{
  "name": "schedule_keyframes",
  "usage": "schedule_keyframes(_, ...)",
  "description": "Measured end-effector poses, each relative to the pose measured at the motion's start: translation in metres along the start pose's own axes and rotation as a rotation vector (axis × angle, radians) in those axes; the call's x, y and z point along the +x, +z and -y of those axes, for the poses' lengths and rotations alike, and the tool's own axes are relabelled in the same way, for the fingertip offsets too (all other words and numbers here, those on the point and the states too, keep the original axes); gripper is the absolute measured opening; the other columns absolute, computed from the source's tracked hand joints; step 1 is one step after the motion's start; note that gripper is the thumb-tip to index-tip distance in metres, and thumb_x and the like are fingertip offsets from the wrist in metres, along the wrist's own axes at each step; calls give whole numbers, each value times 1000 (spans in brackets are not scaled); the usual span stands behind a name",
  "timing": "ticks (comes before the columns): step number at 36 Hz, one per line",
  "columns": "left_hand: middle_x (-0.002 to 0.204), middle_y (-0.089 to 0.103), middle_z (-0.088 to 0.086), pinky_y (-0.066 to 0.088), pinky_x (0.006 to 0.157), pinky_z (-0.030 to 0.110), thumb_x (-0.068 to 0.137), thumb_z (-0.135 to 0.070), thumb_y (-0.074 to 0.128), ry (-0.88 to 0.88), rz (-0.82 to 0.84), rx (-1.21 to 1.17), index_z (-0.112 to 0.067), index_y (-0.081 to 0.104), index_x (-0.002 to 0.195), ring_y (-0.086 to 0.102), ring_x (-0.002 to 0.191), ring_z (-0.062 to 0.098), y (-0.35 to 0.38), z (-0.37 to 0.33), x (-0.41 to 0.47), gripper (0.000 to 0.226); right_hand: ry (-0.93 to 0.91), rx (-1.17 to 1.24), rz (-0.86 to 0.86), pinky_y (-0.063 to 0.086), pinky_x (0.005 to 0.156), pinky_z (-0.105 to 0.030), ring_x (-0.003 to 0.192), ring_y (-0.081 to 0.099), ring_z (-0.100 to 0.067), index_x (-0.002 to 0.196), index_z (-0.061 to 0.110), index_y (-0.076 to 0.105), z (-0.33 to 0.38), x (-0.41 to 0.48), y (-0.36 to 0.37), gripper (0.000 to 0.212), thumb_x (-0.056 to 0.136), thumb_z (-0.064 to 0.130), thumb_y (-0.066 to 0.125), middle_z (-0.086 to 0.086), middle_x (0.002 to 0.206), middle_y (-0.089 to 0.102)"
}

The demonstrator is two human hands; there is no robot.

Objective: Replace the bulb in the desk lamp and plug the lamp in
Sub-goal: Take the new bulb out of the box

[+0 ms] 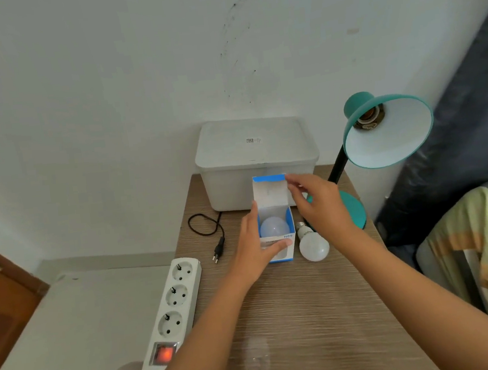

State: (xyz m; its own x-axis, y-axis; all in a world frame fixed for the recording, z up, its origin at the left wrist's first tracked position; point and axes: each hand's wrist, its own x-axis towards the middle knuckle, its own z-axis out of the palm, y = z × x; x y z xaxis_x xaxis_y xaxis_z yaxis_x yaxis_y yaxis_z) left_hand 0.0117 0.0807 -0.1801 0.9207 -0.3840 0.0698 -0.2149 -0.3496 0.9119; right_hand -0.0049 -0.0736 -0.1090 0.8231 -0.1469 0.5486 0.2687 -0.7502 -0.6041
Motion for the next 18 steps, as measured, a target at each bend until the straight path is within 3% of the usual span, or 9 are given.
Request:
schedule_keyframes(3, 144, 26, -5, 30, 101, 22, 73, -42, 76, -15, 7, 1, -35, 1, 147, 29, 128, 2, 1, 0, 1, 105, -15, -24, 141, 52, 83, -25, 92, 65, -17, 111, 3, 66, -1, -9, 4, 24, 89, 10, 59, -12, 104, 71)
schedule_keyframes(6, 145, 26, -3, 28, 100, 21, 73, -38, 77, -27, 0, -7, -32, 0, 147, 29, 131, 6, 2, 1, 2, 107, 29, -100, 437, 52, 83, -29, 88, 64, -20, 104, 6, 68, 0, -5, 12, 21, 88, 16, 60, -10, 98, 71)
schedule_keyframes(9, 145, 26, -3, 27, 98, 18, 73, -34, 78, -40, -1, -19, -30, 0, 148, 27, 126, 1, 3, 1, 2, 108, 60, -207, 653, 49, 68, -36, 74, 58, -22, 85, 4, 67, 4, 4, 19, 19, 85, 21, 58, -10, 81, 64)
schedule_keyframes(12, 146, 26, -2, 32, 93, 15, 74, -31, 78, -51, 8, -29, -28, 0, 148, 30, 123, 0, 3, 1, 3, 107, 133, -257, 805, 44, 61, -32, 69, 54, -19, 88, 10, 65, 11, 11, 23, 21, 81, 29, 58, -6, 76, 60)
schedule_keyframes(18, 148, 23, -3, 35, 103, 25, 75, -33, 77, -50, 38, -26, -31, 0, 148, 30, 133, 9, 2, 3, 3, 106, 196, -250, 868, 38, 59, -25, 70, 49, -15, 101, 4, 67, 16, 20, 22, 31, 79, 26, 62, -18, 89, 66)
